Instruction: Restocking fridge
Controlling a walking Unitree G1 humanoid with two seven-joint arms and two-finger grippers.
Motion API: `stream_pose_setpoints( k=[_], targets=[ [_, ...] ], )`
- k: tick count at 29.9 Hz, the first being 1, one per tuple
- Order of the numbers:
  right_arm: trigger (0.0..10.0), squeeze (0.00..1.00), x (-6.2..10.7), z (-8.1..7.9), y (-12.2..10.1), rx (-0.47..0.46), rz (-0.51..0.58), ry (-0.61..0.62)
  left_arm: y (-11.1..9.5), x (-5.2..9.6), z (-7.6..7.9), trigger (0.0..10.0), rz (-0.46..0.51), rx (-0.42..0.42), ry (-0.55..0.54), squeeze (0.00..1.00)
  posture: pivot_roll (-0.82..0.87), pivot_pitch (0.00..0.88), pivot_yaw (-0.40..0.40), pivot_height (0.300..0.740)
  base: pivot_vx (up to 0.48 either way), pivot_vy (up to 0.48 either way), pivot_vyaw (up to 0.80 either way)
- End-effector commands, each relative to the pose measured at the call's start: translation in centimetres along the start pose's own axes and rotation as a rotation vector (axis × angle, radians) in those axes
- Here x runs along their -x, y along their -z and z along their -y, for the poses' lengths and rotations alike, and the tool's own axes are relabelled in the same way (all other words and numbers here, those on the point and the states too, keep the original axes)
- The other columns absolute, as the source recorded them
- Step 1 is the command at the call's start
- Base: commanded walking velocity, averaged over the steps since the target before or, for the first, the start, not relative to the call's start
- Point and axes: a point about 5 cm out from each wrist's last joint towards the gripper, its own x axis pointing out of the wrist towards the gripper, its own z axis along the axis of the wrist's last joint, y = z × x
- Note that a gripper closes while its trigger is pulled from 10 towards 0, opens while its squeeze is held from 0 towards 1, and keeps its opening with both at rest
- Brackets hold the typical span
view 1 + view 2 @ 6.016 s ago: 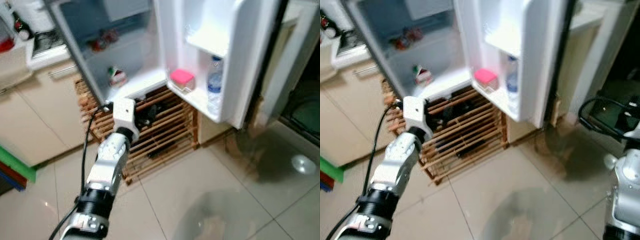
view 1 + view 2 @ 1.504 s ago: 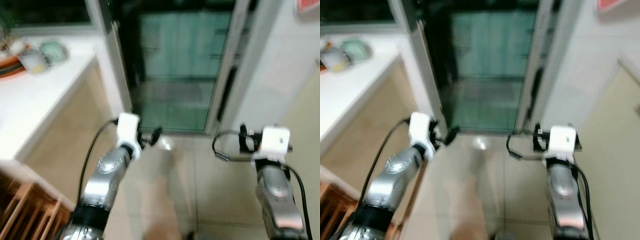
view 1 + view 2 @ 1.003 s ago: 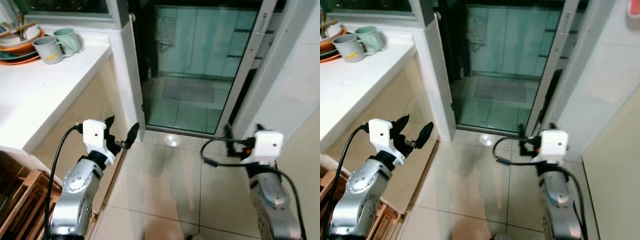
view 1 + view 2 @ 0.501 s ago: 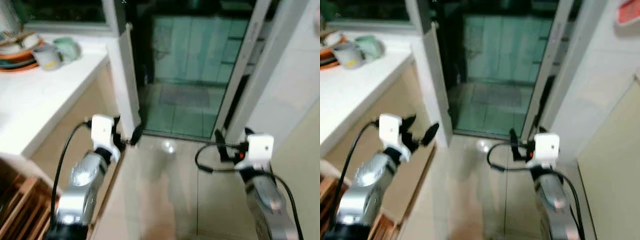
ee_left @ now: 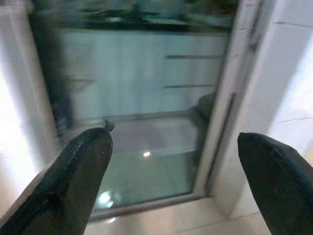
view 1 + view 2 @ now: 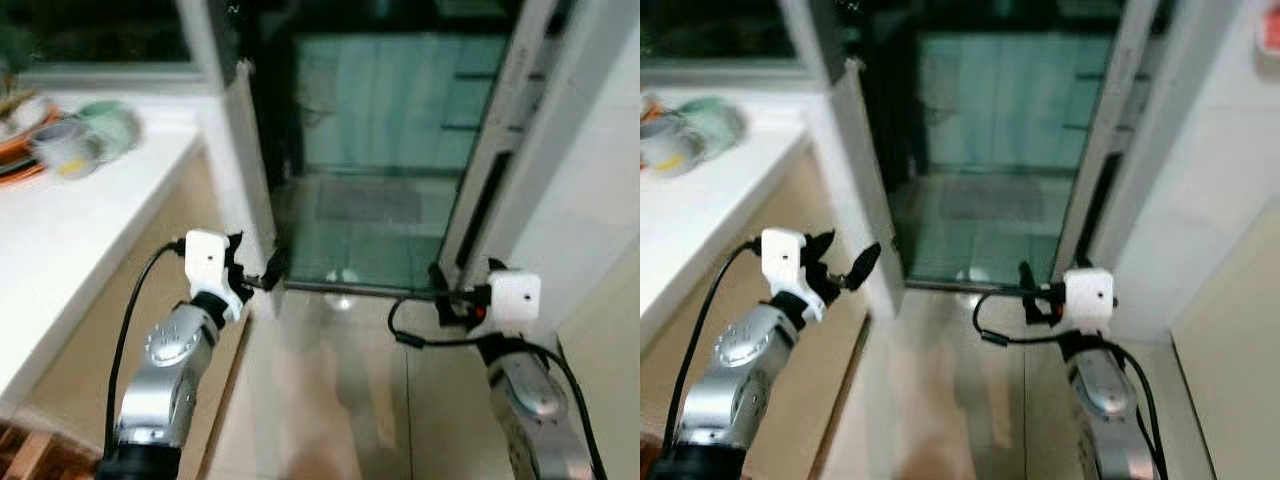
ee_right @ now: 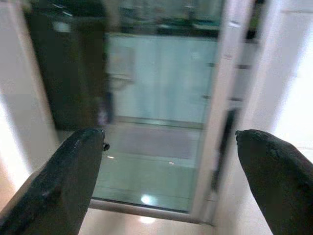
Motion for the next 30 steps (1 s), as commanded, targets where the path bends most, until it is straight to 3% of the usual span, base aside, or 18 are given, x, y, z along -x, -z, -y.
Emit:
stream_pose_setpoints(
  k=[1, 6, 11, 13, 16, 18, 22, 30],
  targets=[
    [10.0, 0.19, -0.2, 0.1, -0.4, 0.004, 0.01, 0.011, -0.2, -0.3, 0.5, 10.0, 0.0, -0.012, 0.023, 0.0, -0.21, 0.0, 0.069, 0.74, 0.48, 0.0, -0.71],
    [10.0, 0.18, -0.5, 0.1, -0.5, 0.013, 0.012, 0.016, -0.8, -0.9, 0.4, 10.0, 0.015, -0.009, 0.005, 0.0, -0.21, 0.0, 0.069, 0.74, 0.48, 0.0, 0.0],
    [10.0, 0.17, -0.6, 0.2, -0.7, 0.01, 0.018, 0.018, -0.2, -0.5, -0.7, 10.0, -0.025, 0.018, -0.098, 0.0, -0.21, 0.0, 0.075, 0.74, 0.164, 0.0, 0.0],
    [10.0, 0.17, -0.5, 0.2, -1.1, -0.014, 0.03, 0.017, 0.9, 0.9, -1.8, 10.0, -0.075, 0.043, -0.178, 0.0, -0.21, 0.0, 0.08, 0.74, 0.0, 0.0, 0.0],
    [10.0, 0.18, -0.4, 0.0, -1.6, -0.139, 0.029, 0.016, 2.1, 4.6, -3.0, 10.0, -0.122, -0.019, -0.248, 0.0, -0.19, 0.0, 0.067, 0.74, 0.0, 0.0, 0.0],
    [10.0, 0.18, -0.4, -0.3, -1.5, -0.141, 0.022, -0.003, 2.2, 5.1, -2.8, 10.0, -0.131, -0.048, -0.238, 0.0, -0.18, 0.0, 0.052, 0.74, 0.0, 0.0, 0.0],
    [10.0, 0.17, -0.7, -0.5, -0.8, -0.097, -0.011, -0.045, 2.2, 4.2, -2.0, 10.0, -0.125, -0.064, -0.23, 0.0, -0.16, 0.0, -0.011, 0.74, 0.0, 0.0, 0.0],
    [10.0, 0.21, -1.1, 0.6, -0.4, -0.052, -0.031, -0.024, 1.9, 3.4, -0.9, 10.0, -0.135, -0.08, -0.183, 0.0, -0.16, 0.0, -0.006, 0.74, 0.0, 0.0, 0.27]
  ],
)
